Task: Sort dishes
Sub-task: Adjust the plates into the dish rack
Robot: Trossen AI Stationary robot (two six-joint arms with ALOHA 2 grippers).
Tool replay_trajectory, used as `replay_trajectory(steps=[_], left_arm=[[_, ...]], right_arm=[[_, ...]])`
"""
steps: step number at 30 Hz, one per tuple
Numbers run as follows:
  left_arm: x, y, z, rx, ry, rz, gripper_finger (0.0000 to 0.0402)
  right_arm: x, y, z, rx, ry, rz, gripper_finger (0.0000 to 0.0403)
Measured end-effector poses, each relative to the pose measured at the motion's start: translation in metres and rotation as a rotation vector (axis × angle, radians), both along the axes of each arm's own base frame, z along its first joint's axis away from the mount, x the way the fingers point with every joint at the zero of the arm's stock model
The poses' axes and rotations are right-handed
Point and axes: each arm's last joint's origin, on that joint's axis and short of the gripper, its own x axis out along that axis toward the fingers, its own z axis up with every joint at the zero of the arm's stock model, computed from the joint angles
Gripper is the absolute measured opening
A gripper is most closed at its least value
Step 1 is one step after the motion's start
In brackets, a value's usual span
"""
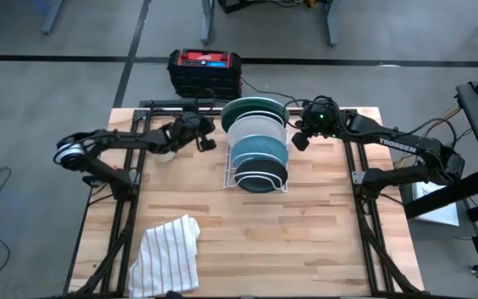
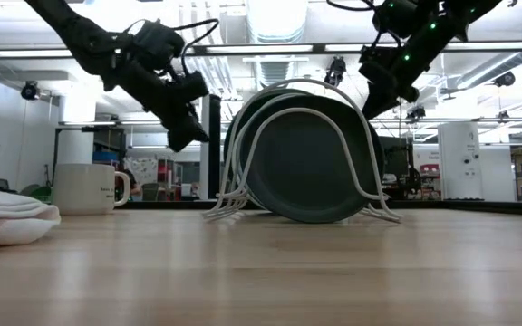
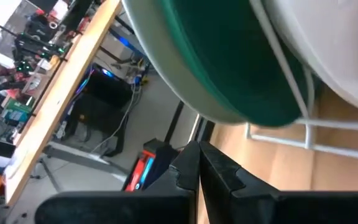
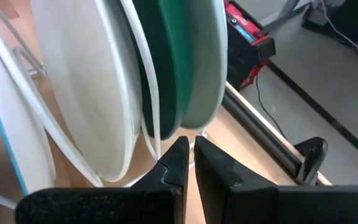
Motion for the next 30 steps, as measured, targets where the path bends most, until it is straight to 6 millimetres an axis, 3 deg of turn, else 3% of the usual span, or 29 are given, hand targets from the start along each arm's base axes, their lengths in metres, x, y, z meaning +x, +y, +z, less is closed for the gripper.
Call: replay_trajectory(steps=[7,13,19,30], left_arm=[[0.018,0.029,-0.005,-0.030,-0.095,0.146,0.0000],[0.037,0.039,-0.018,-0.058,-0.048,0.150,0.0000],[0.045,0.042,-0.032,-0.083,-0.007,0.138,0.0000],[0.048,0.040,-0.027,-0.111,-0.075,0.074,0.0000]], right_arm=[[0.001,0.000,-0.001,0.009,-0.004,-0.007,0.0018],[0.005,-0.002,-0.007,0.026,0.020,-0.009,0.0018],[0.007,-0.004,-0.010,0.032,0.030,-0.009,0.0018],[0.009,-0.005,-0.009,0.018,0.007,-0.009,0.0018]])
